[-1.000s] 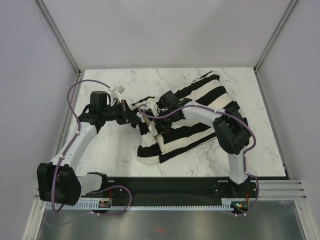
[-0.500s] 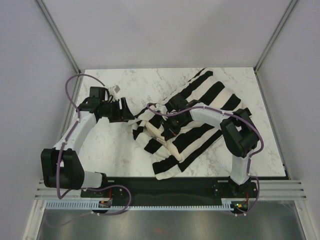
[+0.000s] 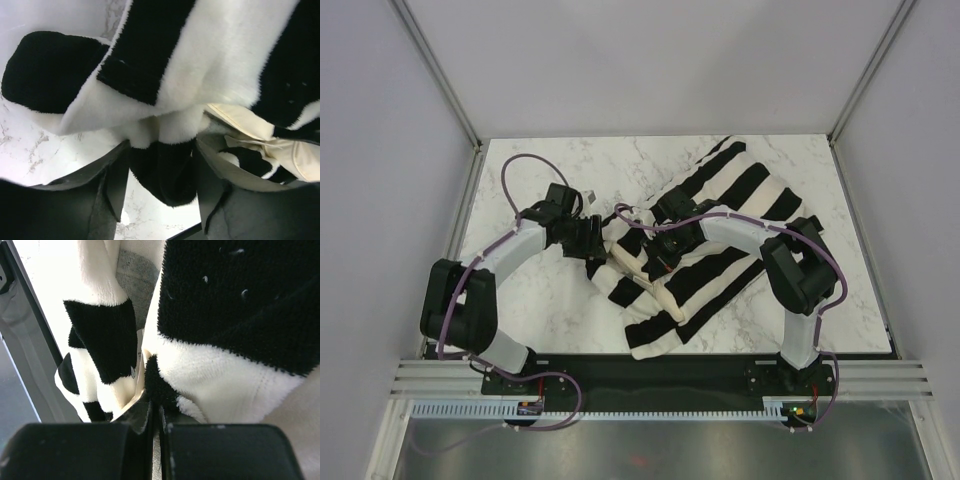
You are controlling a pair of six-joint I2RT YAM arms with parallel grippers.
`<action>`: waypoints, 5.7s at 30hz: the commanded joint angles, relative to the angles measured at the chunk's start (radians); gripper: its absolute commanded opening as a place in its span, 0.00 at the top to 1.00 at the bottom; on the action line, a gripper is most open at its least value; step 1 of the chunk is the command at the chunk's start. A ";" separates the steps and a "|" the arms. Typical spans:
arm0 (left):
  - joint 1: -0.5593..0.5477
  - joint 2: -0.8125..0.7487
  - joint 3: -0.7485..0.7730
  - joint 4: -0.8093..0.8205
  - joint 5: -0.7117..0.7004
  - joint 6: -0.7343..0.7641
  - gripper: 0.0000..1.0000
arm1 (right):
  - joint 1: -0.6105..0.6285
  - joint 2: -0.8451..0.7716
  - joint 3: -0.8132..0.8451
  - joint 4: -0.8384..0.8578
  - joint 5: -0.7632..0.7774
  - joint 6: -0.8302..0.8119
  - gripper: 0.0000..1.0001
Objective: Put the pillow into the pillowcase
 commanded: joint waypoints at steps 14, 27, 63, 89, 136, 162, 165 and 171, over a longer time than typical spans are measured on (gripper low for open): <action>-0.015 -0.045 0.193 0.085 0.282 -0.119 0.98 | 0.006 0.097 -0.006 -0.027 0.006 0.027 1.00; 0.082 -0.059 0.190 0.134 0.270 -0.236 0.44 | -0.046 0.185 0.263 0.237 0.120 0.344 1.00; -0.058 -0.185 -0.118 0.027 0.005 -0.467 0.20 | 0.095 -0.068 -0.023 0.117 0.391 0.411 1.00; -0.127 0.009 -0.077 -0.042 0.112 -0.407 0.98 | 0.063 -0.079 -0.098 0.395 0.368 0.594 1.00; 0.034 0.012 -0.216 0.438 0.537 -0.616 0.98 | -0.037 -0.148 -0.213 0.595 0.017 0.955 0.84; -0.068 -0.148 -0.176 0.782 0.838 -0.703 0.98 | 0.046 0.064 -0.111 0.372 0.117 0.731 1.00; -0.082 -0.117 -0.173 0.800 0.838 -0.720 0.98 | 0.069 0.236 -0.048 0.479 0.106 0.833 1.00; -0.087 -0.123 -0.224 0.802 0.766 -0.716 0.98 | 0.057 0.118 -0.058 0.499 -0.020 0.872 1.00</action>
